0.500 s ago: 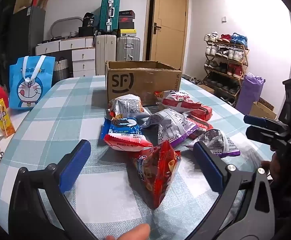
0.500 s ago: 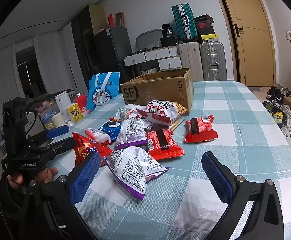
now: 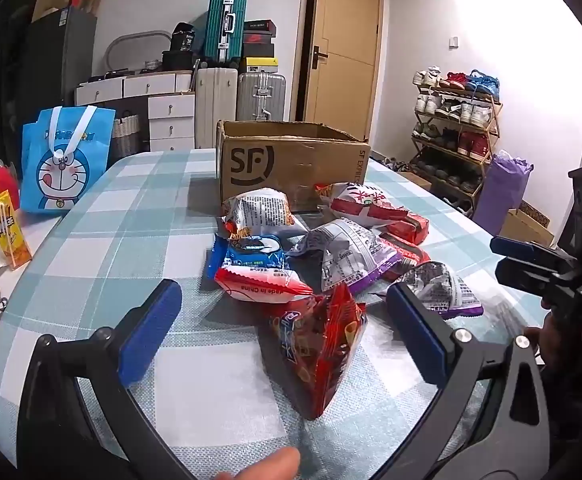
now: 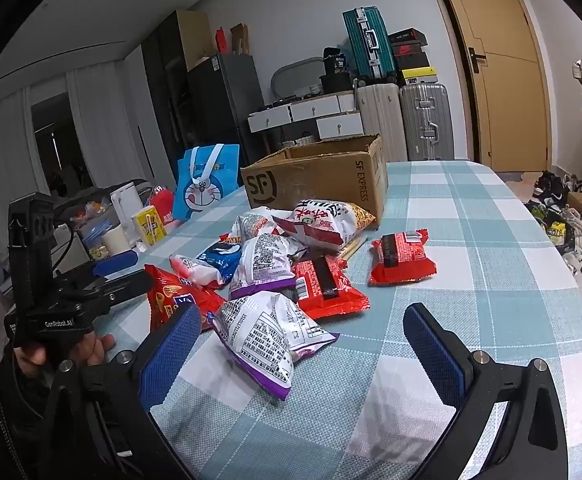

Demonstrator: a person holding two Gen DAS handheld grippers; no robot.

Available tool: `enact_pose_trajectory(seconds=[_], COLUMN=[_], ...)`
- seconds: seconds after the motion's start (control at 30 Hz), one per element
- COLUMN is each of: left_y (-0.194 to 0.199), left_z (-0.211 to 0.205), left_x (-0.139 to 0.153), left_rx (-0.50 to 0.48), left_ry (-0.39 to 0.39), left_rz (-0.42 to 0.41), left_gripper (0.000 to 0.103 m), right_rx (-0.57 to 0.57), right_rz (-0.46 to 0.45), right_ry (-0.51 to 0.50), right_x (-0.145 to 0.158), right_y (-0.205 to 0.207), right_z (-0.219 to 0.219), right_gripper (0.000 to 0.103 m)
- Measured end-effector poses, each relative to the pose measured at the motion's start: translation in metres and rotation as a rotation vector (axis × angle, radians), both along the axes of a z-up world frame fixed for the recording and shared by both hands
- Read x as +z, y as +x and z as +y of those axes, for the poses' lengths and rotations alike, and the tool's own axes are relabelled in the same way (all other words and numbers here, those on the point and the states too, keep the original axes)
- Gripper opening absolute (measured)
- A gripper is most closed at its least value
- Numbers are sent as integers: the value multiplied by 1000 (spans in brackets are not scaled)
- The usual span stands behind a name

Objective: Organize snacks

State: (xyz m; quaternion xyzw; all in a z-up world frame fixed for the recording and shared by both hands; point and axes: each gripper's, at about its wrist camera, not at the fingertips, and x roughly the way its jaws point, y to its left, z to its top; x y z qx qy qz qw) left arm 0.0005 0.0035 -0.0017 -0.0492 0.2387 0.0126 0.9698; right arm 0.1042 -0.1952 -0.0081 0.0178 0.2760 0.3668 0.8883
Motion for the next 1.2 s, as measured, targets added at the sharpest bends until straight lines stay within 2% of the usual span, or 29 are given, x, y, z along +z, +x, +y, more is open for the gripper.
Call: enact_pose_trajectory(seconds=[1.2], left_y=[0], left_z=[1], left_x=[0], left_rx=[2], left_ry=[-4], left_rz=[1], left_gripper=[102], right_rx=[-2], right_rz=[11], right_ry=[-2], right_x=[-6], right_y=[-1], right_z=[3], right_gripper=[103])
